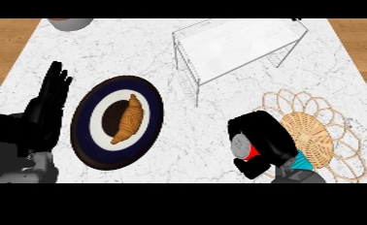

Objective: Pick the can from the placemat and place it in the tiered shelf

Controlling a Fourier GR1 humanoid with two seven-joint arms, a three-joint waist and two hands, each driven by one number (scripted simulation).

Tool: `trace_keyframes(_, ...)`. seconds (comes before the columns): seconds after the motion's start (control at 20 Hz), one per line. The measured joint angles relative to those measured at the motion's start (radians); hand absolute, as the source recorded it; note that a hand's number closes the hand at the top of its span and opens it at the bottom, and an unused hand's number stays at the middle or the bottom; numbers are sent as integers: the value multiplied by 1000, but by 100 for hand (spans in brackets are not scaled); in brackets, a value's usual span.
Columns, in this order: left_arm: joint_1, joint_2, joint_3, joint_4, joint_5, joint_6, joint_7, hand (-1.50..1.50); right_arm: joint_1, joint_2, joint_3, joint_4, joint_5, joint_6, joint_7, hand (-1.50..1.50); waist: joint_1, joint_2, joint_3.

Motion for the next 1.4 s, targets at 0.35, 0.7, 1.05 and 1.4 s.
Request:
trace_keyframes(0.35, 2, 3, 6, -4, -2, -2, 2, 0, -5, 35, -70, -342, -276, 43, 266, 150, 0, 1, 2)
trace_keyframes(0.7, 9, -3, 8, -1, -3, -20, -13, 0, -174, 32, -196, -515, -374, 130, 540, 150, 15, 6, 3)
trace_keyframes(1.05, -18, -16, 9, -1, -14, -26, 8, 0, -396, -13, -329, -355, -417, 87, 588, 150, 23, 9, 3)
trace_keyframes(1.4, -10, -27, 7, -20, -33, -31, 15, 0, -500, -40, -371, -116, -394, -66, 501, 150, 28, 10, 4)
